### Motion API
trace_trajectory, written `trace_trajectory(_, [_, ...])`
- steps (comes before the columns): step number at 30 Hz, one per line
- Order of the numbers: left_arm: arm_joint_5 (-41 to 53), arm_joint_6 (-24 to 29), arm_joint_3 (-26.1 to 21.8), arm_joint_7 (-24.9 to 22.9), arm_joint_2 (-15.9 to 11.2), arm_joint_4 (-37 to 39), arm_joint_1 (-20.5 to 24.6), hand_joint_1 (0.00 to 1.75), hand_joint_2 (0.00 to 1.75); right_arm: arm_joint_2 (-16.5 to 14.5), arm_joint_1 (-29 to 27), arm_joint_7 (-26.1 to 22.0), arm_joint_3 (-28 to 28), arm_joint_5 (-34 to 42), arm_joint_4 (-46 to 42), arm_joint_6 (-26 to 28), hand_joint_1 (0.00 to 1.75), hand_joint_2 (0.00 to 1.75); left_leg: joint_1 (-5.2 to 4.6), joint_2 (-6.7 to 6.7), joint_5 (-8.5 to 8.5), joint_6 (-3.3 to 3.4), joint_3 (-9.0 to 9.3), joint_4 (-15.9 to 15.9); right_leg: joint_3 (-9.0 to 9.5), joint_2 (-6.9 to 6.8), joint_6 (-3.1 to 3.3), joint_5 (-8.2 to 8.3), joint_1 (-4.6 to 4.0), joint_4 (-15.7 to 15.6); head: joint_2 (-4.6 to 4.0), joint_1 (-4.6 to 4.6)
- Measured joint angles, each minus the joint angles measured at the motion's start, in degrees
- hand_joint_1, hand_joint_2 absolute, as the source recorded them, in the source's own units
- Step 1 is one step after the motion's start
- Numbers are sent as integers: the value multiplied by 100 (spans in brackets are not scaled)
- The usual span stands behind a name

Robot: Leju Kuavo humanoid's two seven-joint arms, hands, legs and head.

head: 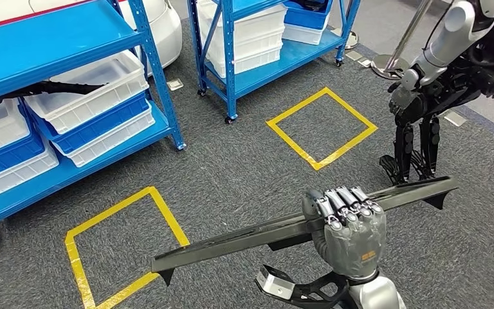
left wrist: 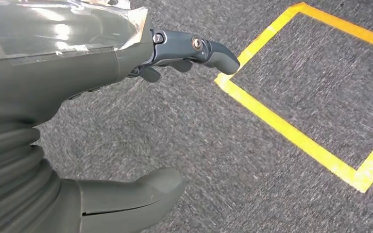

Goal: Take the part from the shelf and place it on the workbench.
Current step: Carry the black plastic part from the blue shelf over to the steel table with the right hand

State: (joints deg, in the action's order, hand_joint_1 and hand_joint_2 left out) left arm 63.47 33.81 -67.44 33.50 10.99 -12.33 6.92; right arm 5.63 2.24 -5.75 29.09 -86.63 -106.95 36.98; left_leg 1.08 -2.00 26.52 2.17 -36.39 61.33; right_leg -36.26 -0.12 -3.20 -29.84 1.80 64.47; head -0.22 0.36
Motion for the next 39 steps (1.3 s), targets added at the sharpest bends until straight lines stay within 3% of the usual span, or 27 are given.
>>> trace_trajectory(3, [5, -9, 6, 7, 8, 0, 0, 0, 175, 14, -23, 1, 5, -9, -7, 1, 175, 175, 12, -98, -37, 41, 64, -103, -458, 5, 56, -376, -4, 891, 0, 64])
trace_trajectory(4, [7, -11, 8, 7, 10, 0, -1, 0, 175, 22, -43, 2, 5, -13, -7, 2, 175, 175, 9, -131, -33, 38, 65, -103, -568, 6, 40, -425, -4, 1093, 0, 80])
trace_trajectory(5, [7, -14, 10, 7, 15, 0, -1, 0, 175, 31, -61, 4, 6, -17, -7, 2, 175, 175, 7, -169, -29, 31, 67, -102, -574, 0, 6, -386, -3, 1088, 0, 92])
trace_trajectory(6, [7, -15, 11, 7, 19, 0, -1, 0, 175, 38, -74, 5, 7, -20, -8, 2, 175, 175, 10, -210, -23, 18, 72, -100, -471, -22, -36, -275, 0, 877, 0, 101])
trace_trajectory(8, [7, -16, 15, 7, 26, 0, -3, 0, 175, 44, -78, 7, 9, -25, -13, 2, 175, 175, 6, -294, 1, -36, 103, -93, -76, -237, -81, 26, -8, 107, 0, 123])
trace_trajectory(10, [7, -16, 16, 8, 28, 0, -8, 0, 175, 44, -73, 7, 10, -28, -20, 2, 175, 175, -23, -378, 37, -119, 160, -91, 147, -419, 0, 187, -58, -346, -1, 123])
trace_trajectory(12, [7, -15, 16, 9, 30, 0, -9, 0, 175, 46, -72, 8, 11, -31, -27, 1, 175, 175, -38, -490, 55, -194, 222, -119, 150, -338, 117, 219, -93, -385, -1, 99])
trace_trajectory(13, [7, -15, 17, 9, 31, 0, -7, 0, 175, 46, -74, 8, 11, -33, -31, 1, 175, 175, -23, -502, 70, -231, 241, -126, 161, -261, 164, 234, -57, -394, -1, 82])
trace_trajectory(15, [7, -15, 18, 9, 26, 0, -4, 0, 175, 44, -71, 7, 10, -34, -40, -2, 175, 175, 13, -271, 250, -285, 196, 50, 181, -115, 250, 279, 5, -416, 0, 38])
trace_trajectory(17, [5, -14, 19, 9, 20, 0, -18, 0, 175, 38, -62, 7, 10, -33, -45, -5, 175, 175, 31, 86, 638, -307, -52, 649, 184, 22, 310, 305, 11, -424, 0, -27])
trace_trajectory(19, [4, -13, 18, 10, 20, 0, -33, 0, 175, 34, -61, 7, 11, -29, -43, -8, 175, 175, 29, 203, 906, -307, -352, 1291, 178, 179, 333, 312, -18, -423, 0, -61])
trace_trajectory(20, [4, -13, 17, 10, 20, 0, -36, 0, 175, 33, -62, 7, 11, -24, -41, -8, 175, 175, 30, 214, 883, -300, -406, 1385, 179, 266, 337, 315, -29, -422, 0, -65])
trace_trajectory(22, [1, -13, 16, 15, 17, 0, -37, 0, 175, 33, -58, 7, 11, -13, -39, -9, 175, 175, 35, 277, 548, -269, -208, 946, 191, 435, 338, 318, -33, -421, 0, -71])
trace_trajectory(24, [-1, -13, 17, 25, 9, 0, -39, 0, 175, 30, -45, 7, 10, -7, -39, -9, 175, 175, 59, 589, 237, -233, 136, 228, 189, 586, 318, 322, -39, -417, 0, -76])
trace_trajectory(26, [1, -12, 18, 38, 2, 0, -41, 0, 175, 26, -22, 5, 11, -4, -39, -10, 175, 175, 50, 787, 165, -208, 290, -96, 154, 720, 257, 346, -33, -423, 0, -67])
trace_trajectory(28, [2, -10, 19, 45, 3, 0, -36, 0, 175, 25, -6, 3, 13, -1, -38, -11, 175, 175, 17, 650, 139, -155, 316, -155, 108, 844, 165, 381, -17, -445, 0, -57])
trace_trajectory(30, [2, -7, 20, 47, 3, -1, -26, 0, 175, 26, 2, 1, 14, 2, -38, -11, 175, 175, 8, 479, 84, -61, 360, -252, 0, 637, 120, 315, -33, -310, -1, -34])
trace_trajectory(32, [2, -5, 19, 49, -2, -2, -25, 0, 175, 27, 17, -2, 14, 4, -38, -11, 175, 175, -7, 297, 52, 4, 382, -310, -278, 252, 149, 54, -53, 221, -1, 14])
trace_trajectory(34, [2, -4, 19, 49, -6, -2, -32, 0, 175, 31, 24, -2, 15, 4, -32, -11, 175, 175, -20, 105, 54, 19, 372, -312, -597, 110, 151, -204, -52, 889, 0, 43])
trace_trajectory(35, [2, -5, 19, 49, -5, -2, -32, 0, 175, 33, 19, -2, 15, 4, -27, -11, 175, 175, -22, 11, 56, 18, 369, -311, -652, 87, 123, -236, -47, 1032, -1, 48])
trace_trajectory(36, [2, -5, 19, 49, -2, -2, -31, 0, 175, 37, 16, -2, 15, 3, -21, -11, 175, 175, -21, -77, 58, 14, 368, -310, -590, 63, 78, -185, -41, 956, -1, 56])
trace_trajectory(37, [2, -6, 19, 49, 2, -2, -28, 0, 175, 39, 14, -2, 15, 3, -18, -11, 175, 175, -19, -157, 63, 6, 373, -310, -414, 13, 30, -73, -34, 664, -1, 65])
trace_trajectory(39, [2, -7, 19, 49, 7, -3, -23, 0, 175, 42, 21, -2, 15, 3, -15, -11, 175, 175, -35, -287, 90, -40, 395, -296, 57, -250, -17, 161, -41, -129, -1, 92])
